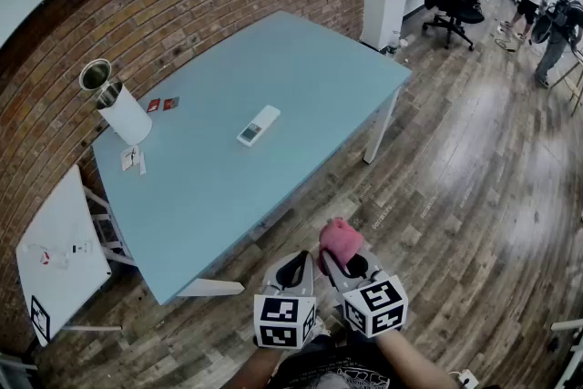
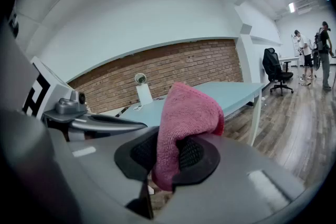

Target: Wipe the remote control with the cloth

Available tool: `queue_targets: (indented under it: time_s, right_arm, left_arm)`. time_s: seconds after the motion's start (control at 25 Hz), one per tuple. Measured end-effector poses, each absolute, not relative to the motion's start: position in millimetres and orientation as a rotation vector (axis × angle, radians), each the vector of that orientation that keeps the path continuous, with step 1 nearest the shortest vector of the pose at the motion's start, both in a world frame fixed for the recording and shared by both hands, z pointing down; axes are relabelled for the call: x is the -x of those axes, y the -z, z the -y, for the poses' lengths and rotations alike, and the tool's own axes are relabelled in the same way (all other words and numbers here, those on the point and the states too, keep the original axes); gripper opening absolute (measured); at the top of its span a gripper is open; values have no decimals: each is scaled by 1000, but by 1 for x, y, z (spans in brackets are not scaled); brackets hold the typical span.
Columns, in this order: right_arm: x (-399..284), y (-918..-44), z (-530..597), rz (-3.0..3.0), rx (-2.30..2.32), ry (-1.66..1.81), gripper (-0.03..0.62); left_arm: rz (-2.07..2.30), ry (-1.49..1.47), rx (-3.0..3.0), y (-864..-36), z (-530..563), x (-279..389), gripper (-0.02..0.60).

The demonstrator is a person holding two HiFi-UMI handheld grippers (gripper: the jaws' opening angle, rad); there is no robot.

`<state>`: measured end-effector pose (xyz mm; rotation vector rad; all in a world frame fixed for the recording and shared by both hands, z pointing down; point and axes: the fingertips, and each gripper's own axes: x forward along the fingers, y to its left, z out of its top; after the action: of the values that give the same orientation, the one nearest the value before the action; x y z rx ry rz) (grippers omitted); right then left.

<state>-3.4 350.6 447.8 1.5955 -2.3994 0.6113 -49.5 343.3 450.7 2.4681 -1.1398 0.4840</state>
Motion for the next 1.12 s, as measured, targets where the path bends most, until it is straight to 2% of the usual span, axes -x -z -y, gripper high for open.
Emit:
queue_targets:
  time_s: [0.64,1.12]
  right_arm:
    - [35,-443,-329,2406,-1615,-579,64]
    - [31,-455,-263,2463,-1543,-603,64]
  left_arm:
    - [1123,-490,-2481,-455,-331,80,-3]
    - [1211,-518,-2435,-466,-267,78,-2]
